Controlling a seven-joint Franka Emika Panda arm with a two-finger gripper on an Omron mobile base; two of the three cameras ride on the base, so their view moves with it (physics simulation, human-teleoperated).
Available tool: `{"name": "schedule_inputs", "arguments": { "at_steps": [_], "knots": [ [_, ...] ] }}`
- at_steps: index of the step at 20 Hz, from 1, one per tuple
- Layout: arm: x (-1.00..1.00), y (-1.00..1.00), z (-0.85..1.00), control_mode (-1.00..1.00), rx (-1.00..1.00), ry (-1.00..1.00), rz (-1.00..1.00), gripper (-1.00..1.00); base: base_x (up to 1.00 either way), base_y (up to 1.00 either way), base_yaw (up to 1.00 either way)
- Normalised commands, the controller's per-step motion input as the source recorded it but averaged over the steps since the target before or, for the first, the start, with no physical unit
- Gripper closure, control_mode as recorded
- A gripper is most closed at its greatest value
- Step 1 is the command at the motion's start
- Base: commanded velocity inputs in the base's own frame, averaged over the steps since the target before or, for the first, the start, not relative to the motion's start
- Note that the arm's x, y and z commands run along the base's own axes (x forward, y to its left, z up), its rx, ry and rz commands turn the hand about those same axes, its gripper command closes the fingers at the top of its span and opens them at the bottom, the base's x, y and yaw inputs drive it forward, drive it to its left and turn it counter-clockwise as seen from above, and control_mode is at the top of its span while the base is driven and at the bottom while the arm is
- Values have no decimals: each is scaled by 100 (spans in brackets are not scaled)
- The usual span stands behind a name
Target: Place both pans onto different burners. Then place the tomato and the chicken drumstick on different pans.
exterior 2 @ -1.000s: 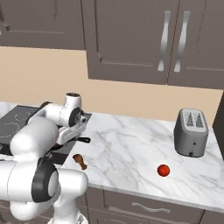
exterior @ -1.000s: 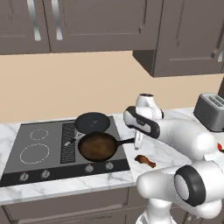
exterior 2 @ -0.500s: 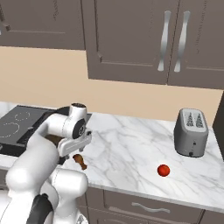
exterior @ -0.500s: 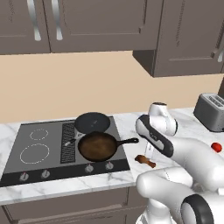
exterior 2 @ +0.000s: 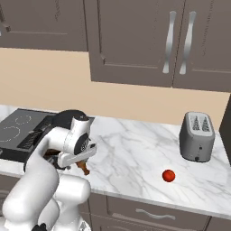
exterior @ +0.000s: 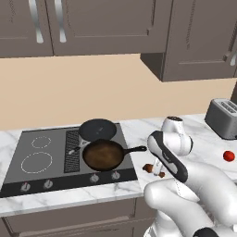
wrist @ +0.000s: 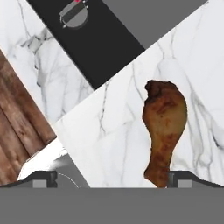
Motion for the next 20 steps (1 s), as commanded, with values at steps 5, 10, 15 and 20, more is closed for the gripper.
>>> {"name": "schedule_inputs", "arguments": {
  "at_steps": [5,10,15,20],
  "knots": [
    [37,-9,-19,-100,0,0,-11,-100,0,0,0],
    [28,-7,-27,-100,0,0,-4,-100,0,0,0],
    [10,0,-28,-100,0,-4,-1,-100,0,0,0],
    [0,5,-41,-100,0,-1,0,-100,0,0,0]
  ]
}}
